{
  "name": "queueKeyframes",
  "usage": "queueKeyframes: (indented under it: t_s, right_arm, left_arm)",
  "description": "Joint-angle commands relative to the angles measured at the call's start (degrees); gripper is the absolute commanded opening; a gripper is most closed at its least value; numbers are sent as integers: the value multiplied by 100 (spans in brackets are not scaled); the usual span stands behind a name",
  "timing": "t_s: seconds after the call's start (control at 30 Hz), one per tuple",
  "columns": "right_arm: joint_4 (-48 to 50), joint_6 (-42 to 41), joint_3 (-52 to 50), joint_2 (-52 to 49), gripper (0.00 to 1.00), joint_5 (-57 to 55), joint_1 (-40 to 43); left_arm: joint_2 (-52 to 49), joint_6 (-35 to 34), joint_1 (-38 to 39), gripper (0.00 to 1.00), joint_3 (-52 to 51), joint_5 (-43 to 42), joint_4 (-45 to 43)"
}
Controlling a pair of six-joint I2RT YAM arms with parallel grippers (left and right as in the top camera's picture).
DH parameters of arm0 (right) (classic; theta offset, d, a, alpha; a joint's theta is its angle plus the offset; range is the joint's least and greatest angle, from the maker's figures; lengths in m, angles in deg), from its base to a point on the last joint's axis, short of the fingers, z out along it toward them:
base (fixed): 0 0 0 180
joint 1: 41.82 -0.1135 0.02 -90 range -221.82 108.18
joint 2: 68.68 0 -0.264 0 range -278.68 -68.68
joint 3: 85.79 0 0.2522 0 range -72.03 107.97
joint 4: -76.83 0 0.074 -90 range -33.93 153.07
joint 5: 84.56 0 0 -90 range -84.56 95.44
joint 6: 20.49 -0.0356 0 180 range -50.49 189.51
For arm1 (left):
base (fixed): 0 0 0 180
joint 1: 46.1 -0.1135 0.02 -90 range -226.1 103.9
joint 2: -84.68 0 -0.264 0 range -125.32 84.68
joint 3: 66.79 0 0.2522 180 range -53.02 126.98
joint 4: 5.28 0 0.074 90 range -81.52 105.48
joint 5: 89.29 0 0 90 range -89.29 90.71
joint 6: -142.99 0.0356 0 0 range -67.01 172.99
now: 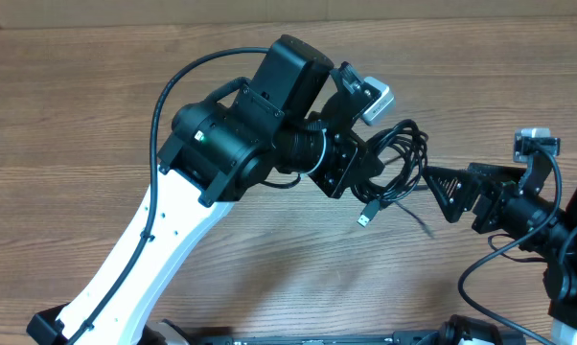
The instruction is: Untangle cables
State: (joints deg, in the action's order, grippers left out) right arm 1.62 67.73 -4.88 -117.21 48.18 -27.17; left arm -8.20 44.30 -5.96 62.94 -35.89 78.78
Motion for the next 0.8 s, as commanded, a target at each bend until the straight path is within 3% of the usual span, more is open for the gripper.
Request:
queueKeyframes:
  t_s: [0.0,0.3,0.5,0.77]
  right_arm:
    - [31,-33,37,-79,100,-153,42]
    - [33,-120,37,-341,100,-122,42]
    - [-168,-114,37,-339,100,-107,42]
    - [-31,-116,37,-341,100,413,39]
  left_arm:
    - [140,-11,44,4,83,-470,-33]
    - [140,22,42,4,83,-437,-72]
    - [138,33,37,4,83,444,-72]
    - [127,31,39,4,81,208,-76]
